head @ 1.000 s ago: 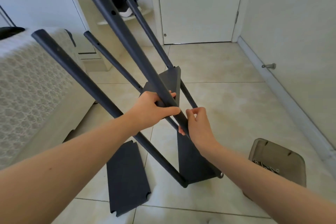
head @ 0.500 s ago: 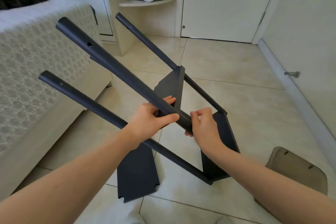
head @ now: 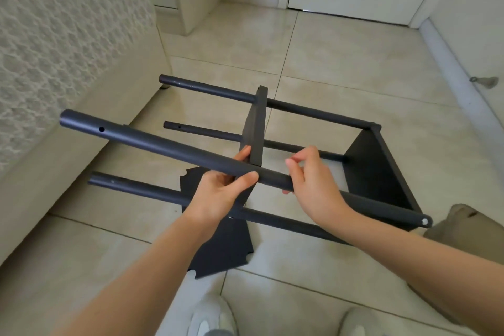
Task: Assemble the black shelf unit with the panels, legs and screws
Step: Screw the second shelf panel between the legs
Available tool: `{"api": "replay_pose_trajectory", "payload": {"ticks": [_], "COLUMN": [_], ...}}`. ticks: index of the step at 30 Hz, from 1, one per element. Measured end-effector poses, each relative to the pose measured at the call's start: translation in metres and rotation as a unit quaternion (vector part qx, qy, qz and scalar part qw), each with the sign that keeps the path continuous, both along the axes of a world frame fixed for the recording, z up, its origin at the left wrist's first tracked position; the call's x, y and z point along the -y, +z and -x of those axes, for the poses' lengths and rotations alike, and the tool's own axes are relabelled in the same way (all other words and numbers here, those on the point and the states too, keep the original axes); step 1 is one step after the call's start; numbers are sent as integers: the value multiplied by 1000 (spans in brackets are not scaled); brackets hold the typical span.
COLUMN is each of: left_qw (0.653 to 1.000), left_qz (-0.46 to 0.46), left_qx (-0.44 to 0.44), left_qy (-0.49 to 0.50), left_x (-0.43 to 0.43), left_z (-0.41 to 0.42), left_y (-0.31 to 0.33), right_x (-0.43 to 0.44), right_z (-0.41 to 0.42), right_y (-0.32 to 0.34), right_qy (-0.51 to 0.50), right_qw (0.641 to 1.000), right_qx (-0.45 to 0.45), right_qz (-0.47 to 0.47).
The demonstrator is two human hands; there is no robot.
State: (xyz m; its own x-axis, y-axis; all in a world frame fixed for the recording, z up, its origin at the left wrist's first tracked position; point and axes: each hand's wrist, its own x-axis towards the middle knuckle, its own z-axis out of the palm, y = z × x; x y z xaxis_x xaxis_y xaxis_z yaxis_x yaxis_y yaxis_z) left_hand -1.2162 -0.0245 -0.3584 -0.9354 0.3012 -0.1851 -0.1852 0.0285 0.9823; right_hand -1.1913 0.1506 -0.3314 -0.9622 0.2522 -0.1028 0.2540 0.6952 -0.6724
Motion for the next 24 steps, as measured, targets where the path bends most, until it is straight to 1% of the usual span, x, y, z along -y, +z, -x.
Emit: {"api": "replay_pose_trajectory", "payload": {"ticks": [6, 9, 14, 18, 21, 24], "left_qw": [998, 996, 995, 993, 992, 991], "left_qz": [-28, -48, -38, -37, -34, -31], "left_qx": [46, 60, 85, 110, 110, 119], "left_qy": [25, 35, 35, 37, 45, 52], "left_x": [4, 3, 0, -4, -7, -9], "left_z": [-16, -27, -48, -56, -61, -67], "left_y": [-34, -45, -63, -71, -71, -77], "right_x": [1, -2, -11, -15, -17, -18], "right_z": [-7, -13, -27, -31, -33, -36], "right_y": [-27, -36, -49, -60, -66, -73], "right_qy": [43, 55, 65, 68, 72, 79], "right_qw": [998, 998, 997, 997, 996, 995], "right_qx": [19, 21, 44, 23, -5, -10], "right_qz": [-34, -32, -13, -28, -42, -55]}}
